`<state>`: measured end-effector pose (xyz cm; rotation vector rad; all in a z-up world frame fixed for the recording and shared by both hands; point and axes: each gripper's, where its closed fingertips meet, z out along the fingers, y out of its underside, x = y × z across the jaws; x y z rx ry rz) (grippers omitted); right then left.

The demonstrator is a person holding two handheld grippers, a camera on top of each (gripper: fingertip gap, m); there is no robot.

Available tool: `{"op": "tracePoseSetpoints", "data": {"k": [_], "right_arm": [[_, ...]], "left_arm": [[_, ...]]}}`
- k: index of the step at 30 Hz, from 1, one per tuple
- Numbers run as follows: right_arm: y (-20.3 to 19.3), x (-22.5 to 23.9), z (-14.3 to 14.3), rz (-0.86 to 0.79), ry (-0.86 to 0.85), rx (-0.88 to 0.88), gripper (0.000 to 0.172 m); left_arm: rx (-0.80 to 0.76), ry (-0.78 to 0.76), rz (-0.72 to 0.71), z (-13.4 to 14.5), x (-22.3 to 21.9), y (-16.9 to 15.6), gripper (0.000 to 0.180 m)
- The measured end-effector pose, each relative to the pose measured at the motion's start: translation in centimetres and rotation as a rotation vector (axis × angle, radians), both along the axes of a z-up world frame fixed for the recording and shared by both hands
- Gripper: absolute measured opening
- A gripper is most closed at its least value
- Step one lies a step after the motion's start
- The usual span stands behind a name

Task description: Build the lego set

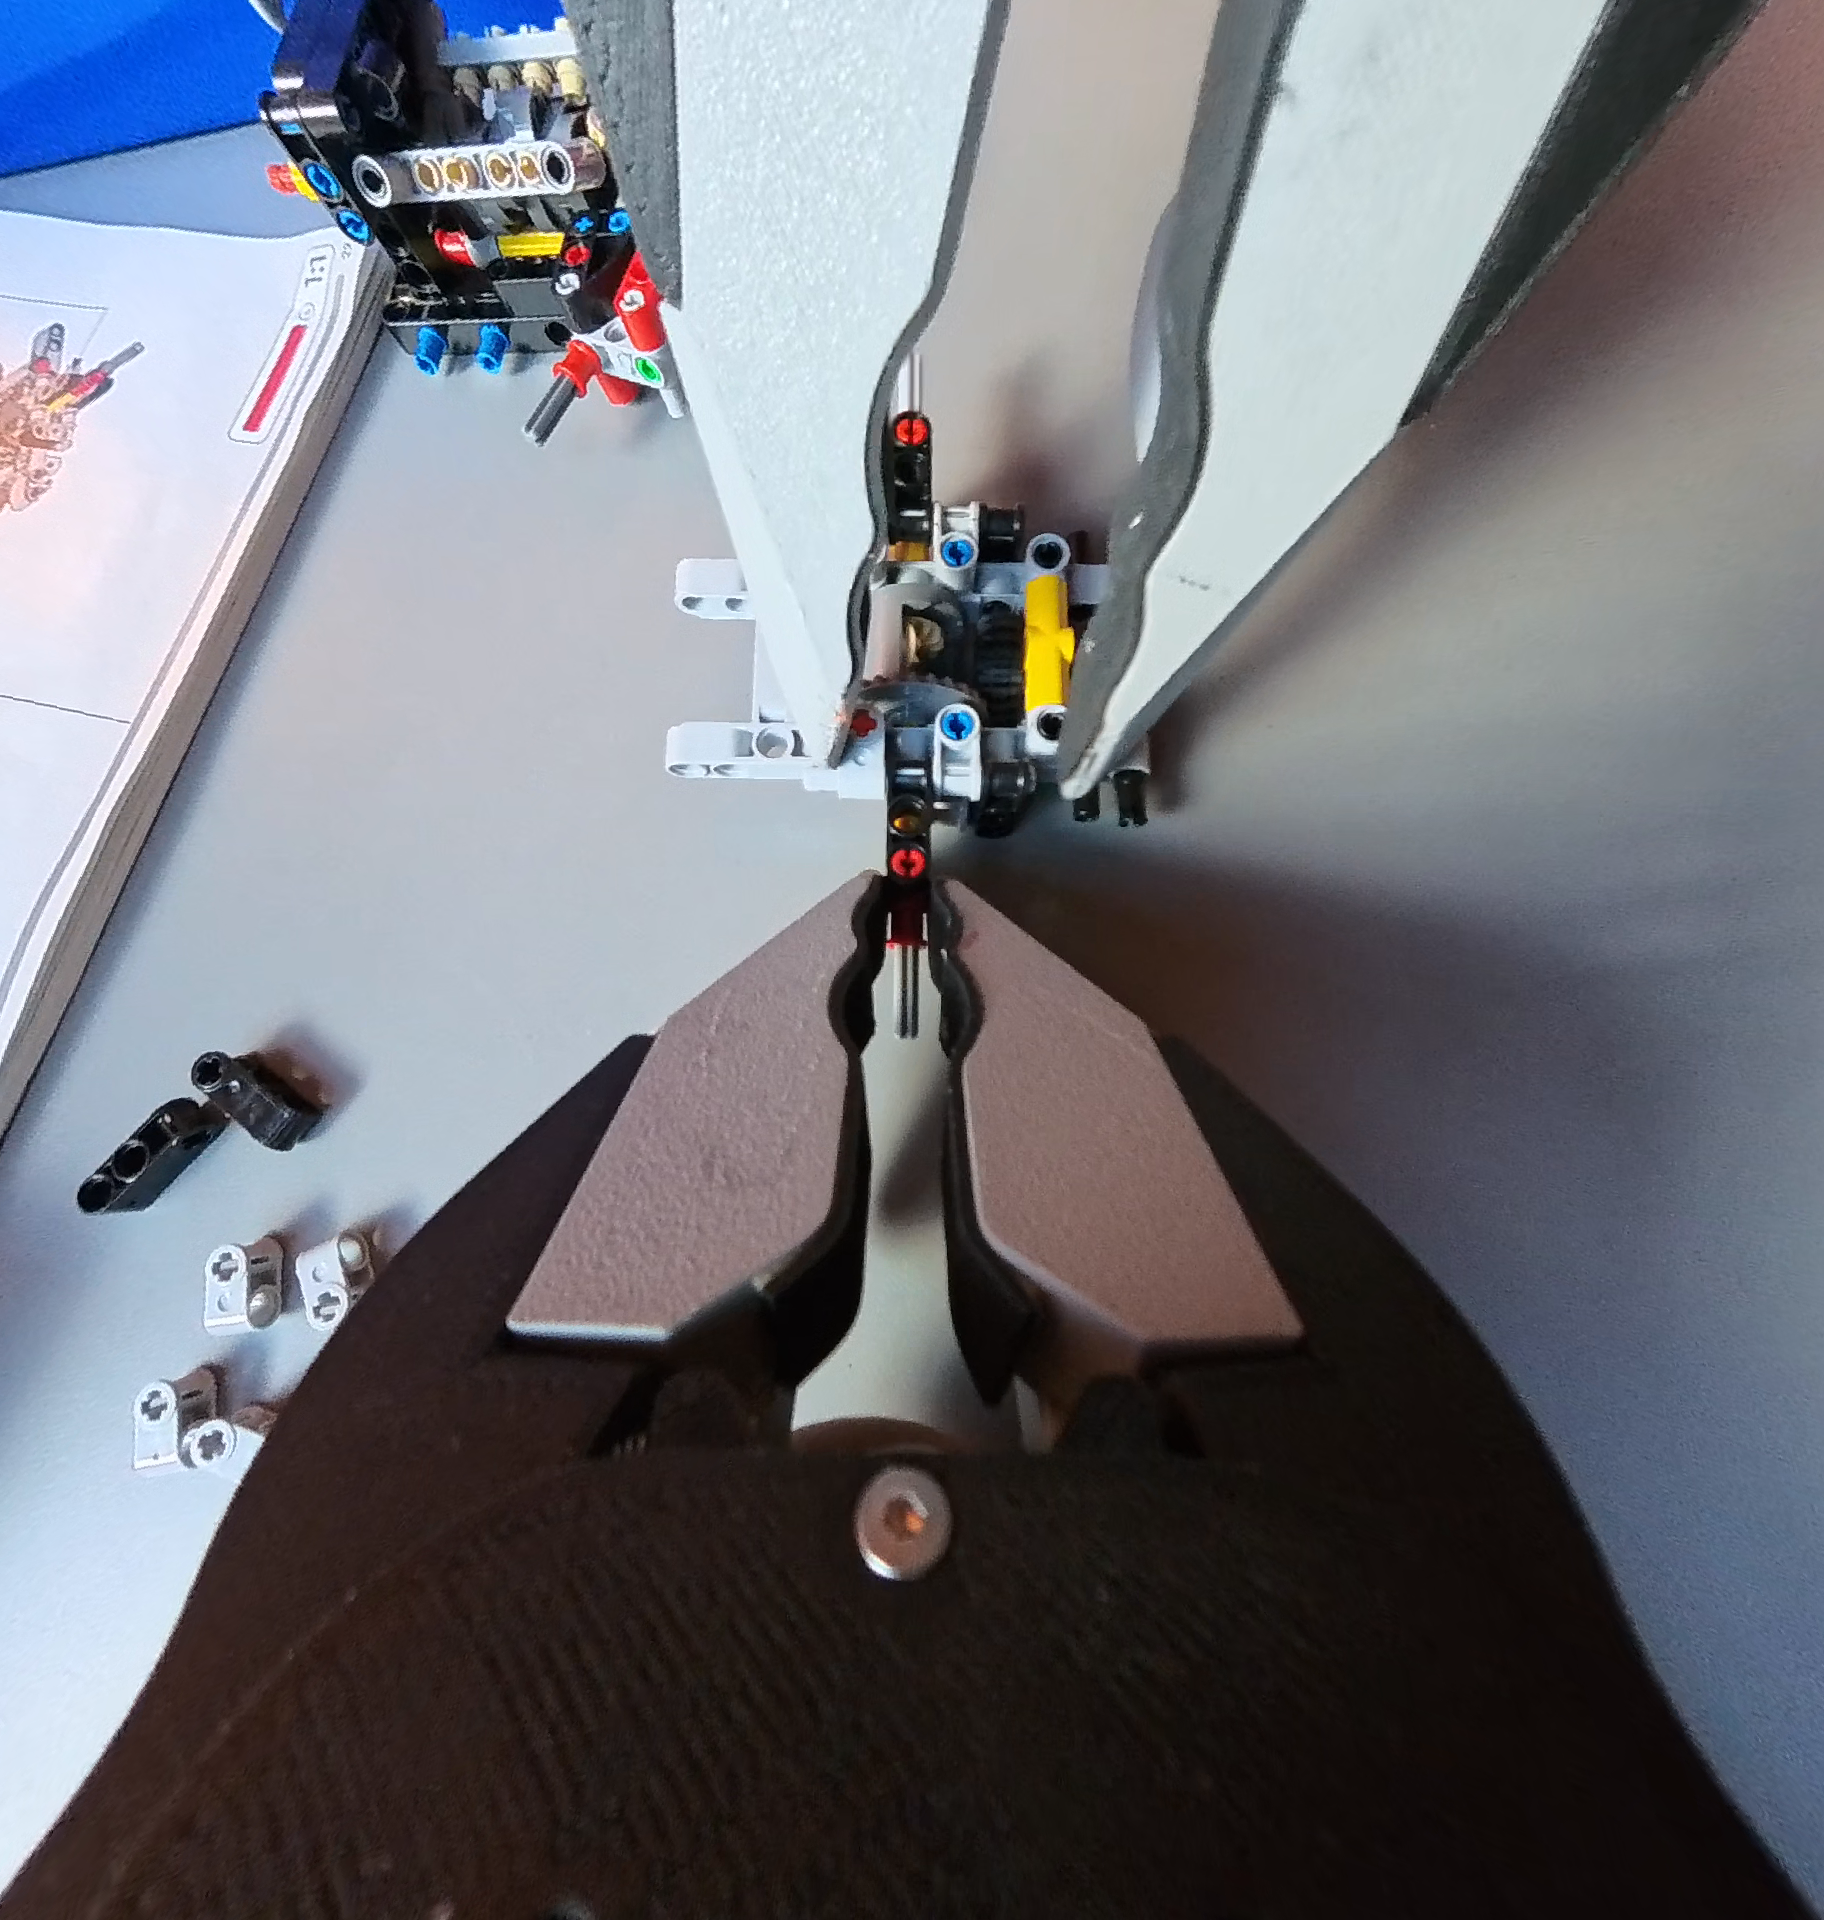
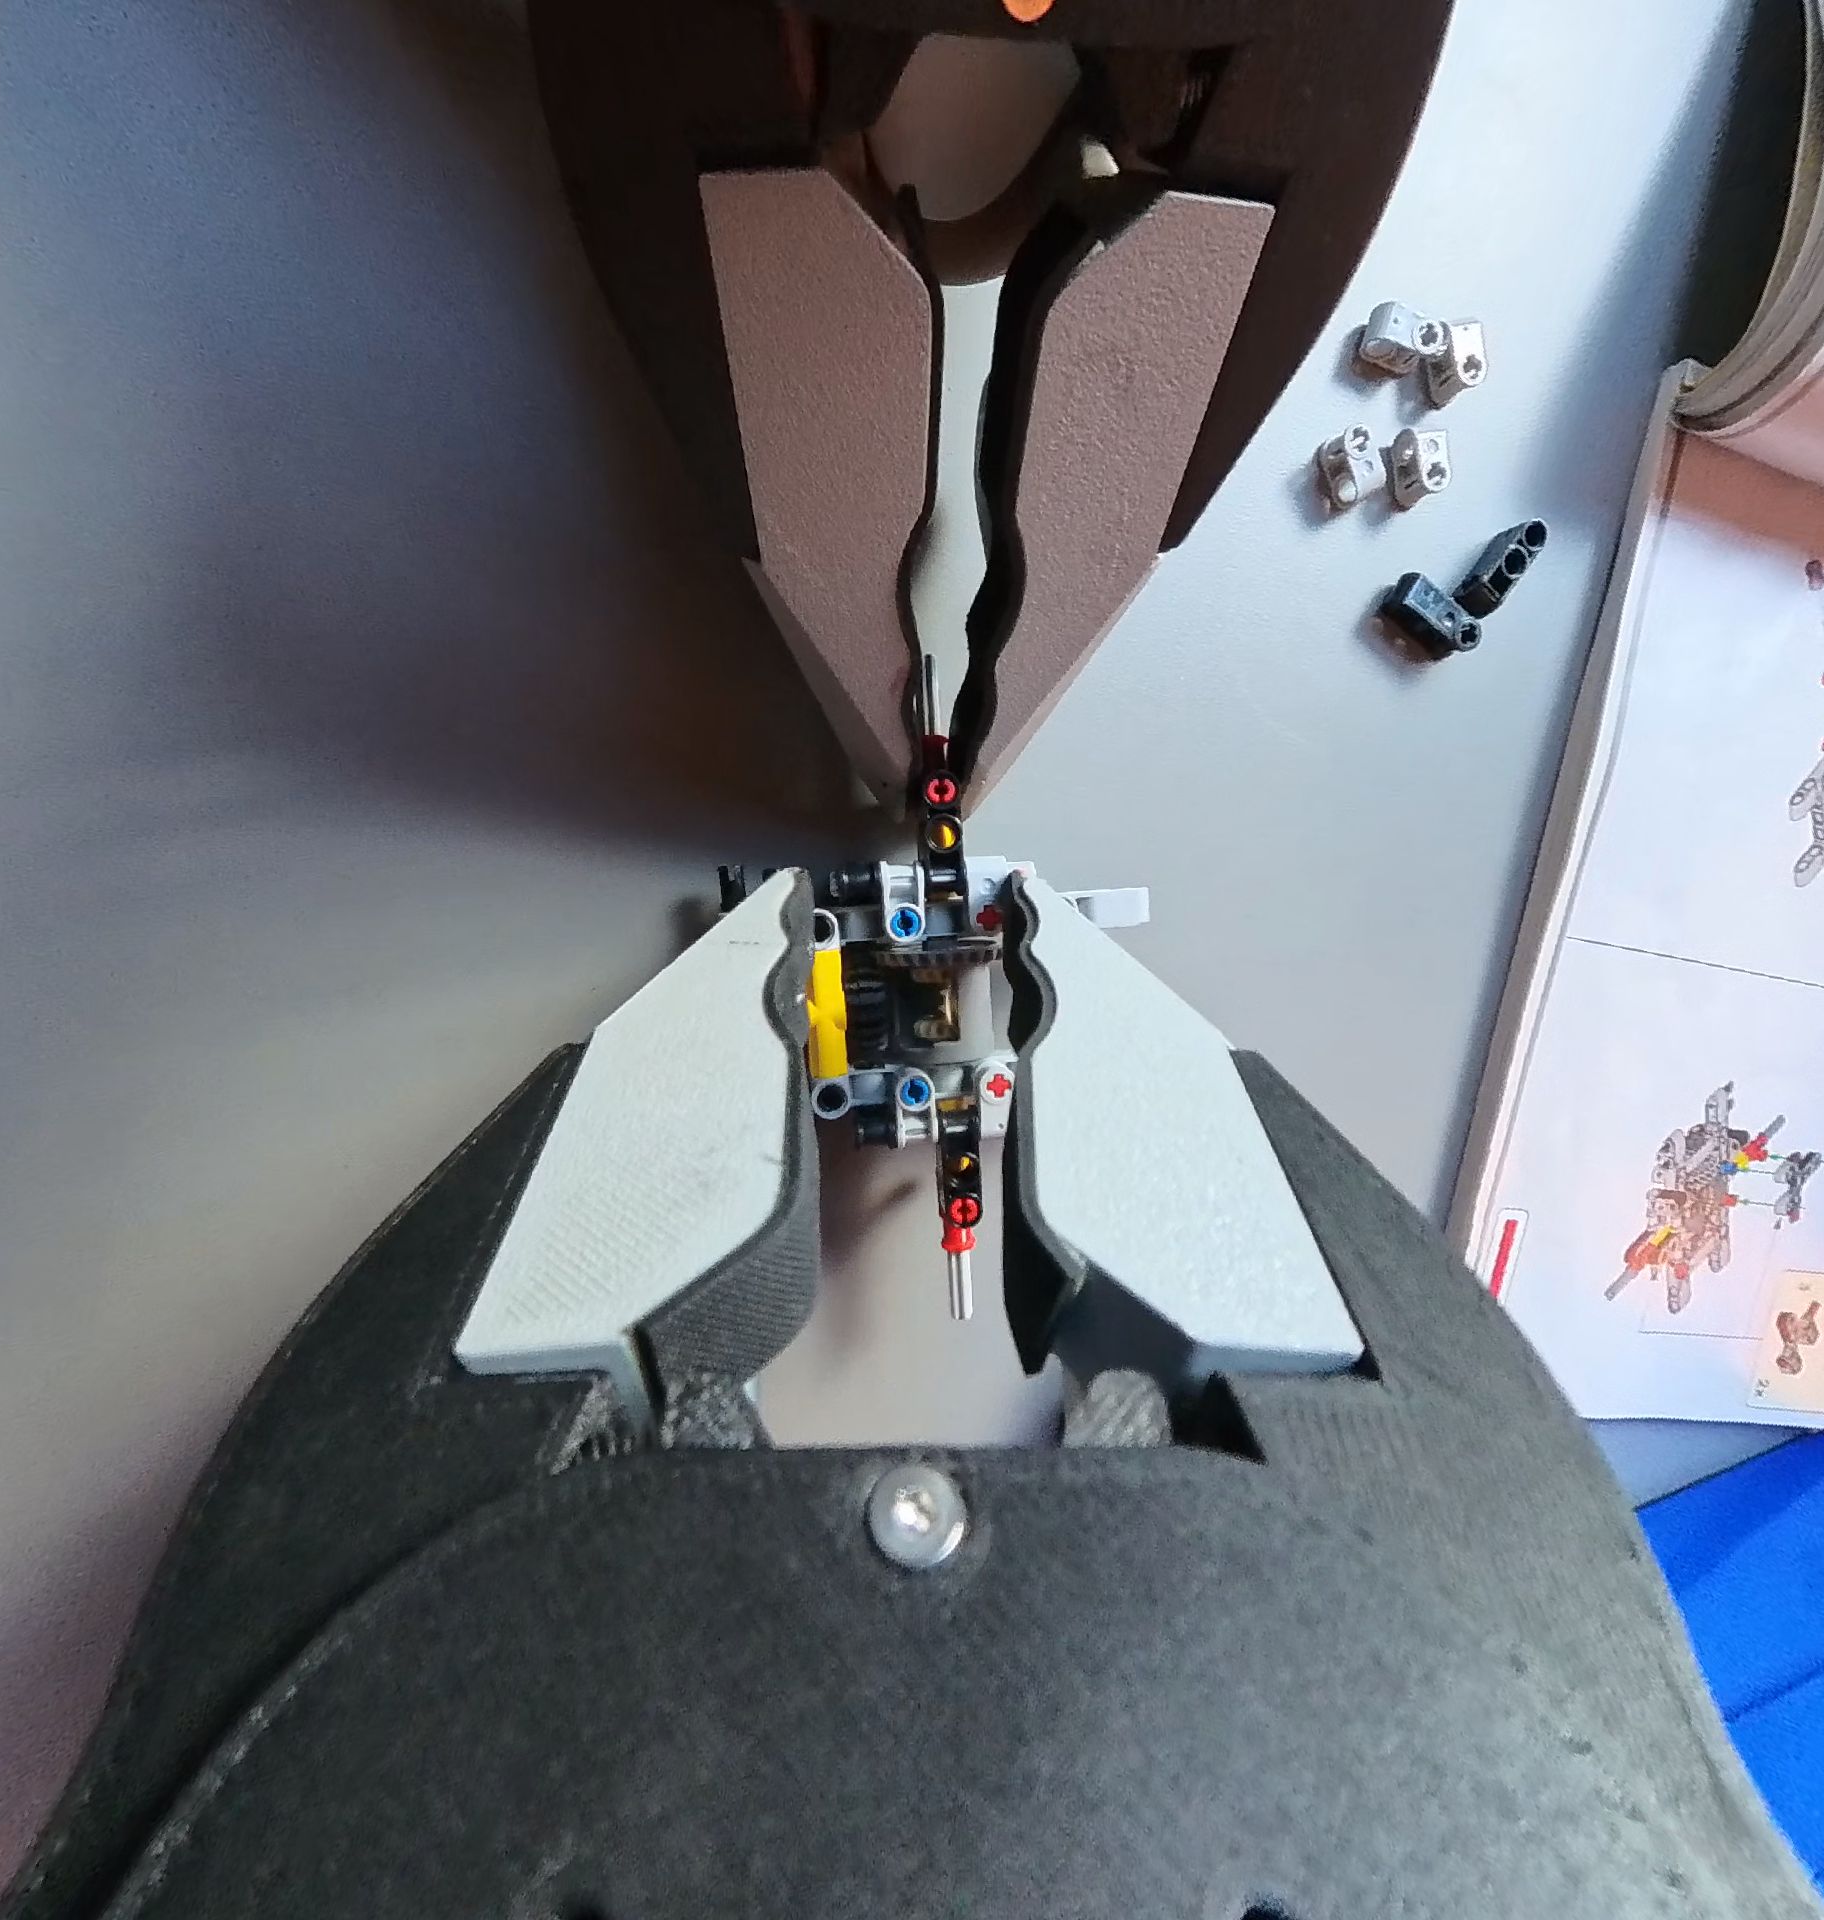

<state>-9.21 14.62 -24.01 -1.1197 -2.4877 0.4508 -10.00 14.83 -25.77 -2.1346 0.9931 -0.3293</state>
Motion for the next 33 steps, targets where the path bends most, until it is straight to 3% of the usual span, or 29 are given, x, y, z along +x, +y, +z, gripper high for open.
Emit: {"op": "tracePoseSetpoints", "data": {"k": [16, 27, 33], "right_arm": [[0.24, 0.05, 0.07, -0.015, -0.024, 0.024, 0.029], [0.30, 0.22, 0.03, -0.013, -0.031, 0.133, 0.029], [0.27, 0.25, 0.00, -0.033, -0.029, 0.081, 0.029]], "left_arm": [[-0.004, 0.000, 0.001, -0.01, 0.18, -0.04, 0.005], [-0.017, -0.007, 0.010, 0.01, 0.25, -0.12, 0.005], [-0.024, -0.010, 0.012, -0.01, 0.25, -0.15, 0.005]]}}
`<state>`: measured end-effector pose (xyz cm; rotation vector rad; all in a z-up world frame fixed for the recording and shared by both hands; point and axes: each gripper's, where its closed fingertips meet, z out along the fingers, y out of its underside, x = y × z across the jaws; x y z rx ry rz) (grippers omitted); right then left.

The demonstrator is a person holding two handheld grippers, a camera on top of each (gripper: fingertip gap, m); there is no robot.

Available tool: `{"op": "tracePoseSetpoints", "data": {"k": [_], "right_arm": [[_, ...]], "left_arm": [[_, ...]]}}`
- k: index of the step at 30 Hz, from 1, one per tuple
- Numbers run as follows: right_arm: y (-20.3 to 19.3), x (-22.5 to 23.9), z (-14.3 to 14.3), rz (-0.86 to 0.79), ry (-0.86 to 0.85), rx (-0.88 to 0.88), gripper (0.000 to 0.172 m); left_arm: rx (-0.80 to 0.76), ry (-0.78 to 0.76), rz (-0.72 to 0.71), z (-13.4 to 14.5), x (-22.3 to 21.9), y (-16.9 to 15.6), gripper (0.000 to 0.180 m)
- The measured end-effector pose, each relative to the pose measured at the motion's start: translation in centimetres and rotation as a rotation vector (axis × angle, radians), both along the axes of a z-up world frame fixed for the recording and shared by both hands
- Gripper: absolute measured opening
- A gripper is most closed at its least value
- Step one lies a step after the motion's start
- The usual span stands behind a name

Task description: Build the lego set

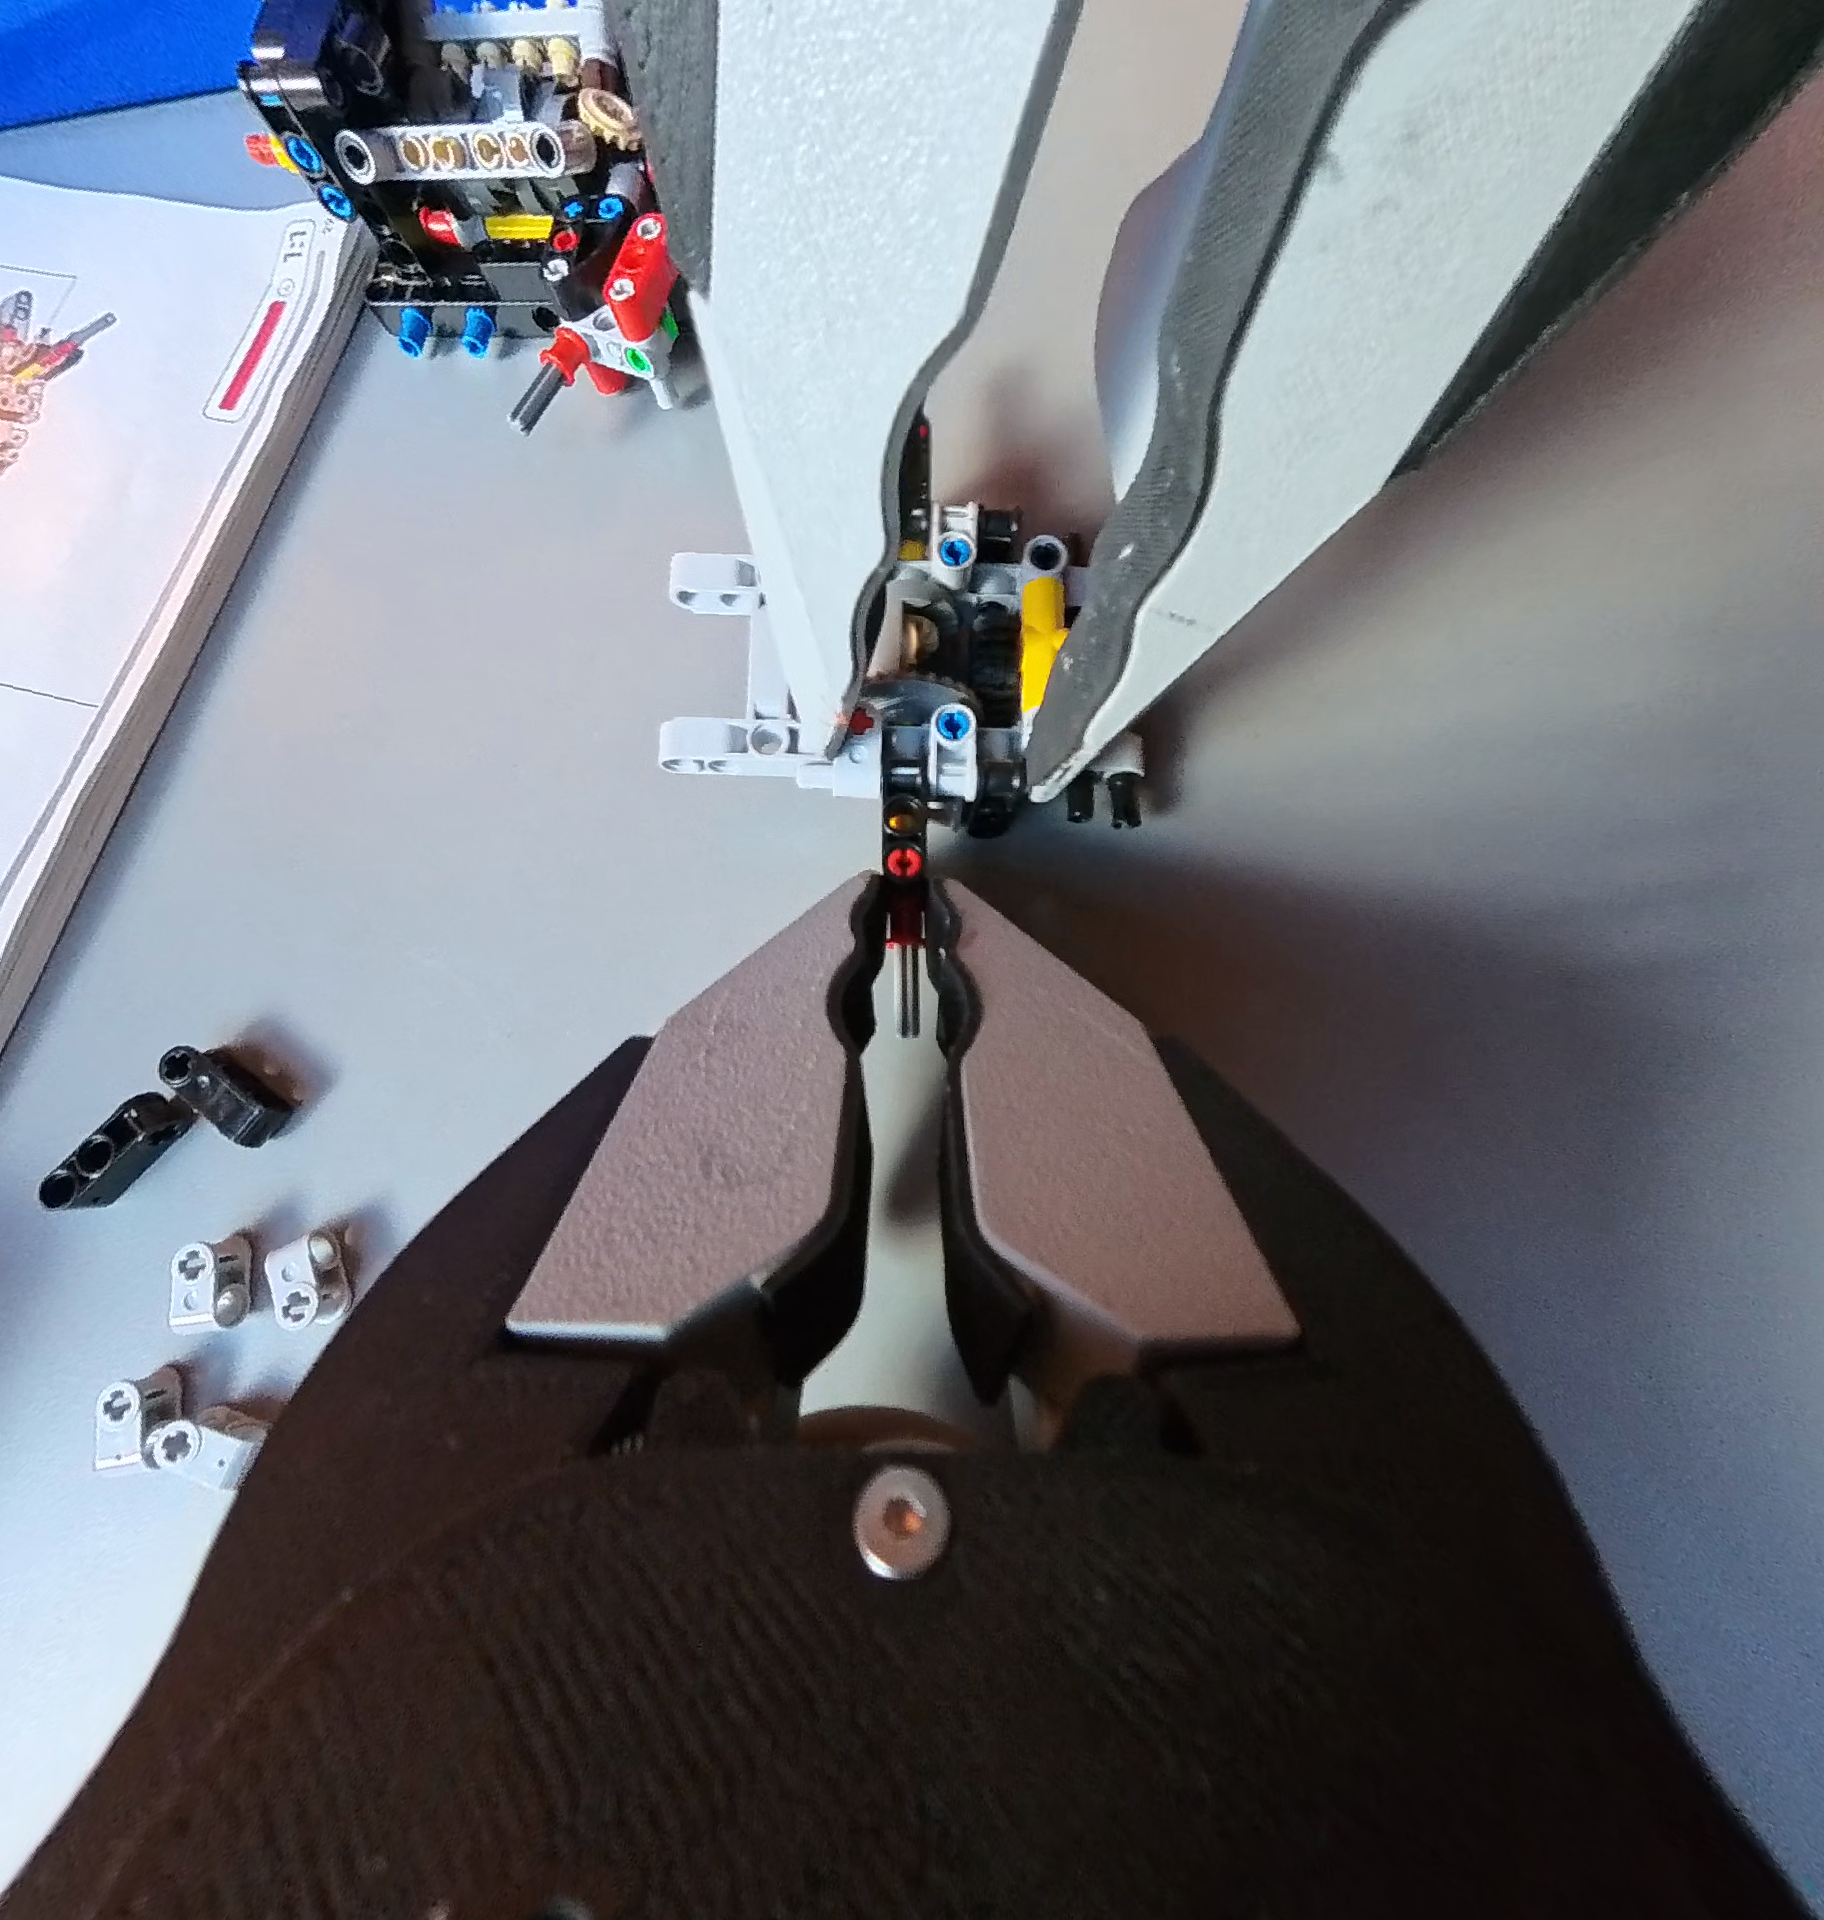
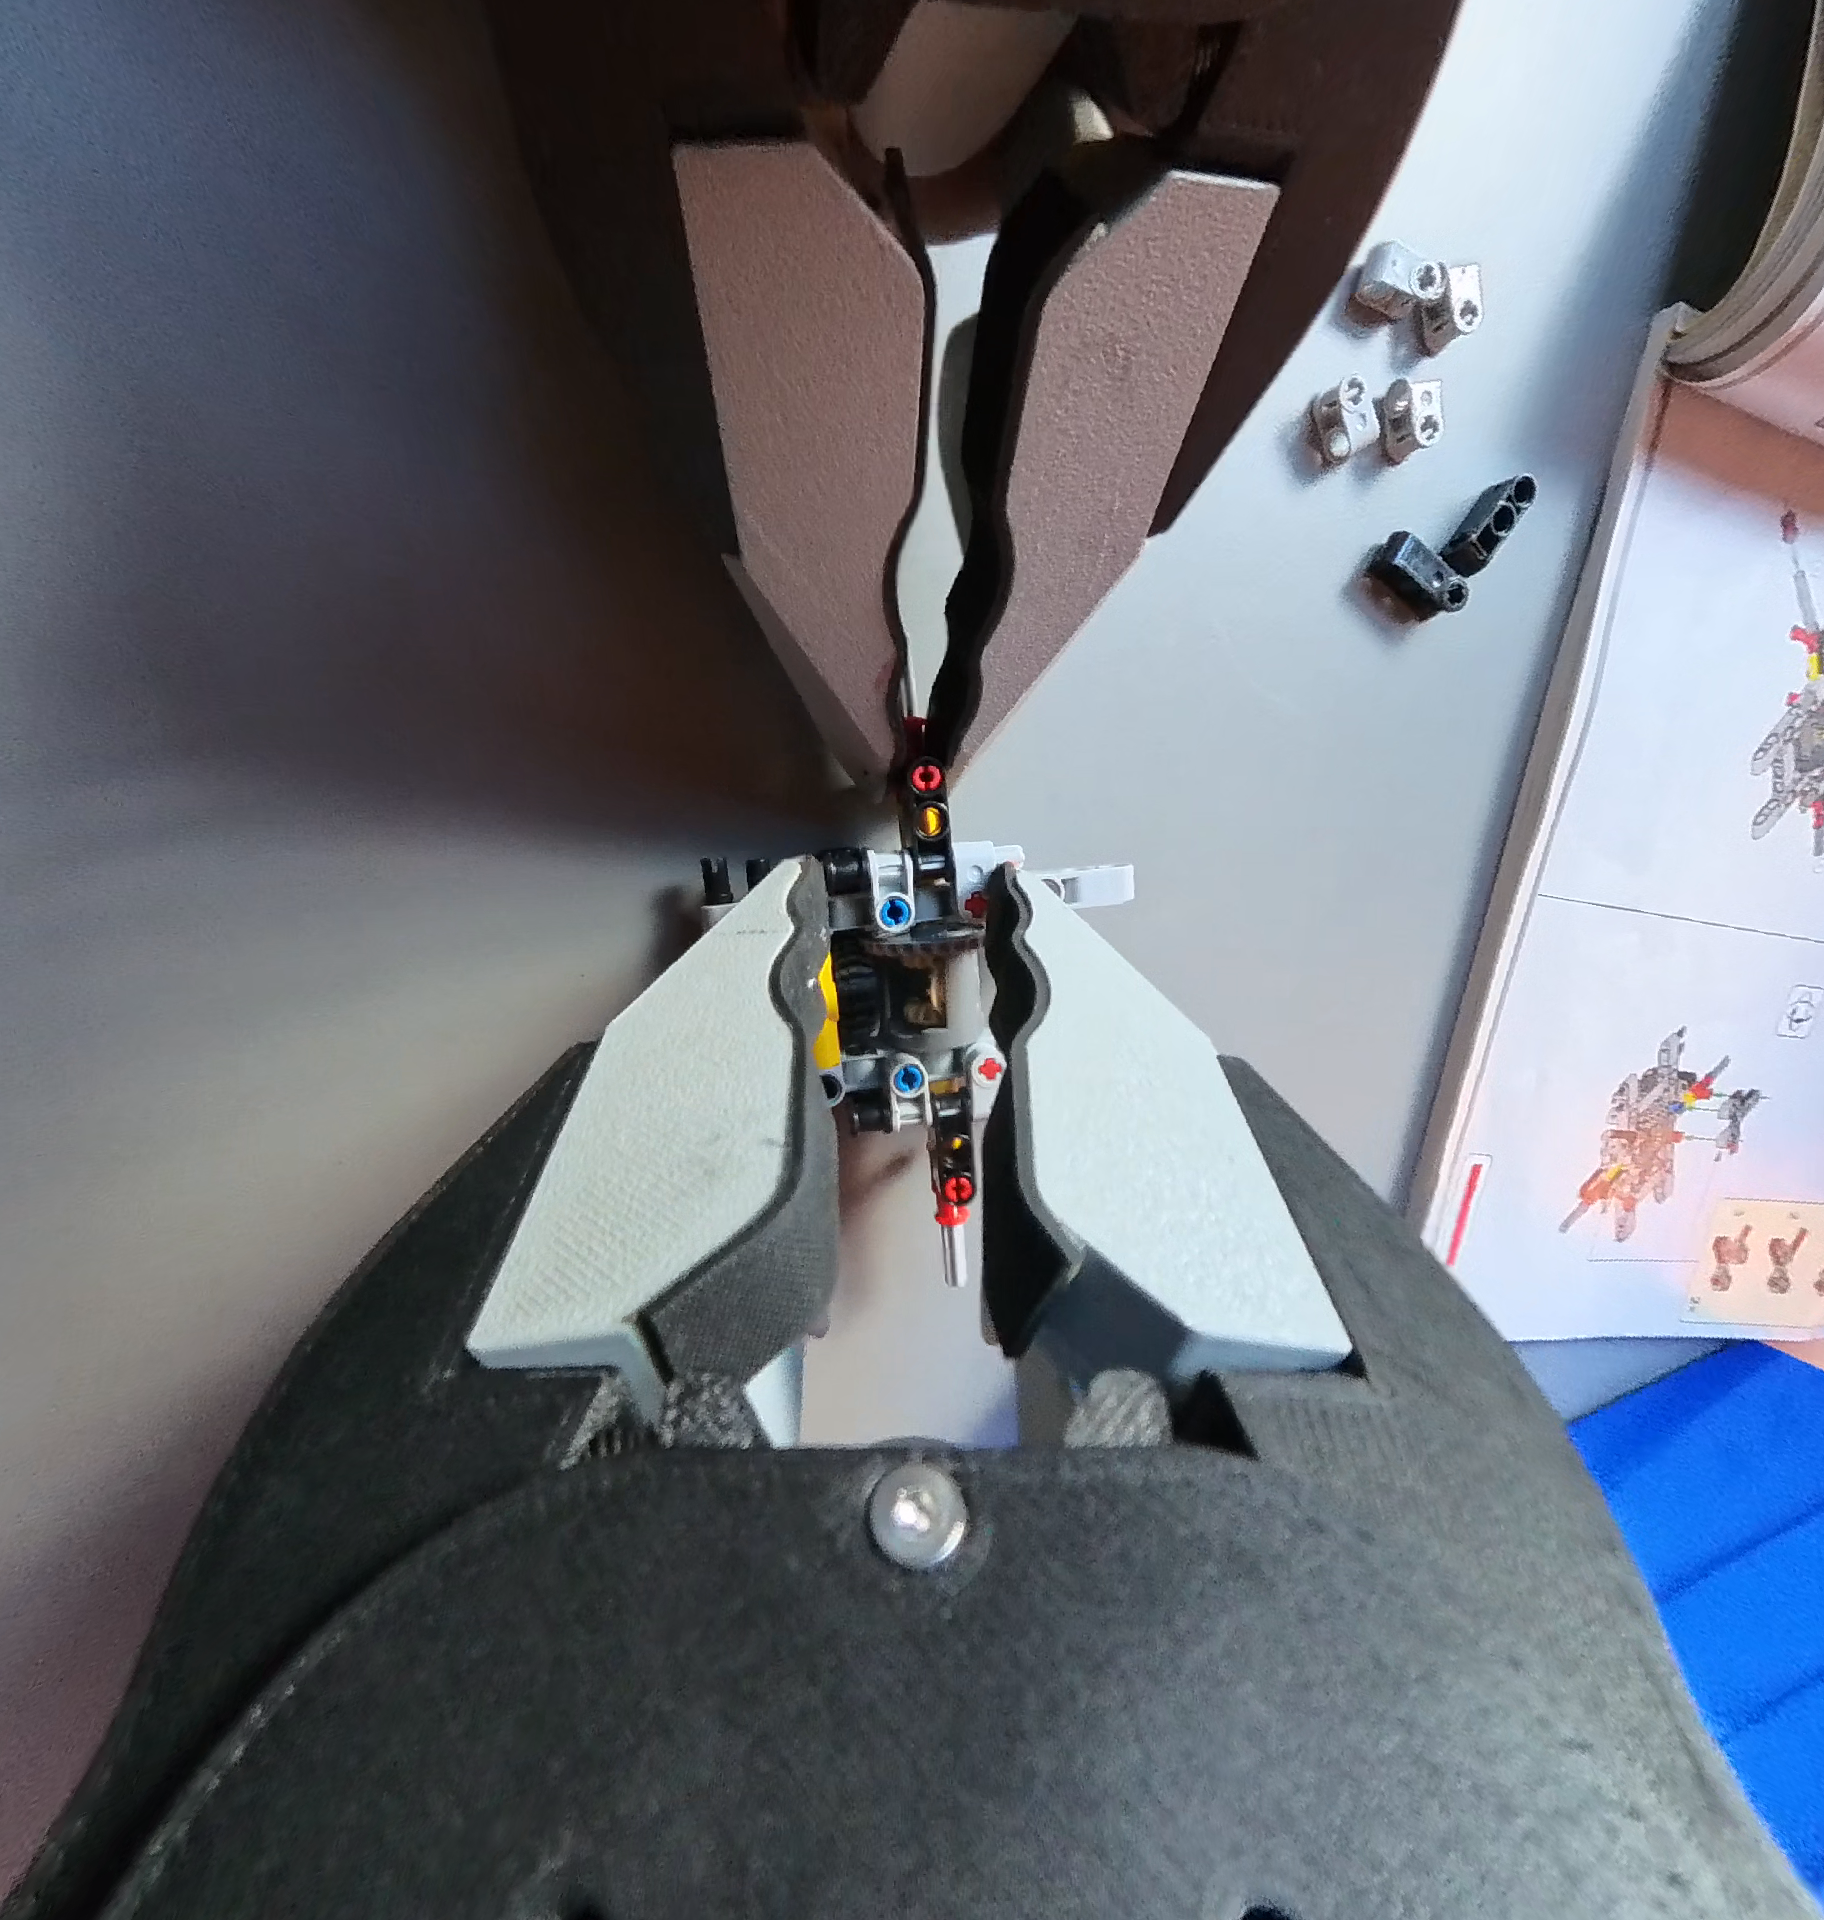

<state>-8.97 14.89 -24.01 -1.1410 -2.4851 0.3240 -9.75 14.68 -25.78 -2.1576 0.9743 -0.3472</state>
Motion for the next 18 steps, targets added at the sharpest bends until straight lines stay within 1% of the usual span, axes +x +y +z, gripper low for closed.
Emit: {"op": "tracePoseSetpoints", "data": {"k": [14, 18], "right_arm": [[-0.16, 0.21, -0.04, -0.039, 0.023, -0.078, 0.029], [-0.10, 0.08, -0.05, -0.059, 0.073, -0.069, 0.029]], "left_arm": [[-0.008, -0.007, 0.004, 0.01, 0.17, -0.18, 0.004], [-0.001, -0.002, 0.019, 0.02, 0.03, -0.01, 0.005]]}}
